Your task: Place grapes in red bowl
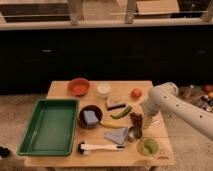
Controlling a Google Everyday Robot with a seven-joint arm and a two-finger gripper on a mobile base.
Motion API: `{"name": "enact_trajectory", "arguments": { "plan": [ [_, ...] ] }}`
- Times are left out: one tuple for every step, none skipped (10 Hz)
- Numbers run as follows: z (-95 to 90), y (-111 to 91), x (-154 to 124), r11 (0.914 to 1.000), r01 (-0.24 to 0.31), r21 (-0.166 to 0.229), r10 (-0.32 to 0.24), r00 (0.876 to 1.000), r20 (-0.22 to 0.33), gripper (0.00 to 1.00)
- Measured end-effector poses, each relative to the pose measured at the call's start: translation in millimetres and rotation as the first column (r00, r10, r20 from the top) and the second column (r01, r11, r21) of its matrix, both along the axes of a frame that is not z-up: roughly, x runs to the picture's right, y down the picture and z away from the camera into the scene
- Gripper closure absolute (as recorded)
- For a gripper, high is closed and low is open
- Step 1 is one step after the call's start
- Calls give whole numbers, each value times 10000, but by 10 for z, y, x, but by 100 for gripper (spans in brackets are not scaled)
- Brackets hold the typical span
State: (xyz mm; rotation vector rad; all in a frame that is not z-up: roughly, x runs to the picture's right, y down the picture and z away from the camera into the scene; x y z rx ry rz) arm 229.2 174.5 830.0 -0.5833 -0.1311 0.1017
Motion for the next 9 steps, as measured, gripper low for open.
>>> {"name": "enact_trajectory", "arguments": {
  "plan": [
    [27,41,15,10000,-13,-12,13,10000,-36,23],
    [34,65,-1,10000,19,-16,-19,10000,-50,29],
    [48,76,-24,10000,36,-24,-36,10000,-36,30],
    [66,62,-24,10000,-45,-30,45,10000,-35,26],
    [124,53,54,9999,-118,-43,118,9999,-95,20],
    [146,53,59,9999,-144,-50,144,9998,-100,20],
    [170,72,31,9999,-139,-76,138,9998,-125,26],
    [183,96,40,9998,-169,-89,167,9997,-156,29],
    [194,109,77,9998,-178,-104,176,9996,-207,27]
  ]
}}
